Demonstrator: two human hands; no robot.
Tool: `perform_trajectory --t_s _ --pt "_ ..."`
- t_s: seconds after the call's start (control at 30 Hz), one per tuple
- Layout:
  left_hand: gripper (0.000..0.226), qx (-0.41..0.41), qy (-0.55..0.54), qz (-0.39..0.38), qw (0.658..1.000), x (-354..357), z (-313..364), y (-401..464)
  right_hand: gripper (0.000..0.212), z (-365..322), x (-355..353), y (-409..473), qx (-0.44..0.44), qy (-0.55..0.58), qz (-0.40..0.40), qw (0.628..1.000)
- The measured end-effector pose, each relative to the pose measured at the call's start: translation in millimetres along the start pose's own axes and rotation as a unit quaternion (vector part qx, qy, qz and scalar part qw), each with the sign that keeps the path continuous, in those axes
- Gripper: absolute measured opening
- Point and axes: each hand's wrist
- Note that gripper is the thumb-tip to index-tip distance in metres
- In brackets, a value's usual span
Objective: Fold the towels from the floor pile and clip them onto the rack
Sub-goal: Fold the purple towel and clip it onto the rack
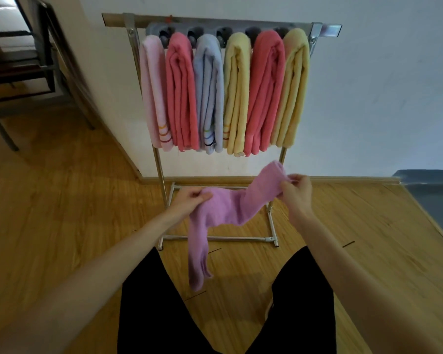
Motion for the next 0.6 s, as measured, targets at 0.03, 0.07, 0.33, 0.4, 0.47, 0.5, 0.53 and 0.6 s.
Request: perform_trajectory --t_s 0.03,0.07,0.33,0.4,0.47,0.5,0.53,0.6 --pt "0.023 0.034 0.021 -0.002 0.999 -8 9 2 0.032 15 0 -1 0.019 -0.023 -0.014 0.999" --pt "0.025 0.067 0.045 -0.007 0.997 -15 20 3 0.034 28 1 -3 0.034 -0.047 -0.03 0.998" --pt "0.012 0.181 0.162 -0.2 0.949 -56 102 -20 0.039 62 21 -17 0.013 -0.418 -0.29 0.861" --pt "0.01 0.183 0.174 -0.225 0.941 -59 109 -23 0.033 50 32 -20 -0.061 -0.351 -0.305 0.883" --pt "0.012 0.177 0.169 -0.24 0.94 -59 111 -26 0.038 30 41 -27 -0.076 -0.162 -0.351 0.919" --pt "0.018 0.175 0.163 -0.246 0.939 -59 111 -27 0.045 19 43 -31 -0.051 -0.074 -0.391 0.916" --pt "0.025 0.173 0.158 -0.249 0.94 -59 109 -28 0.051 11 45 -34 -0.02 -0.015 -0.427 0.904" --pt "0.031 0.166 0.155 -0.248 0.942 -60 106 -29 0.054 0 48 -38 0.019 0.038 -0.493 0.869"
Point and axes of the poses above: each hand's wrist, its own y-axis towards the middle knuckle, its own x-axis out of the palm, z = x × y, and after that the axes turned 5 degrees about y, right-handed
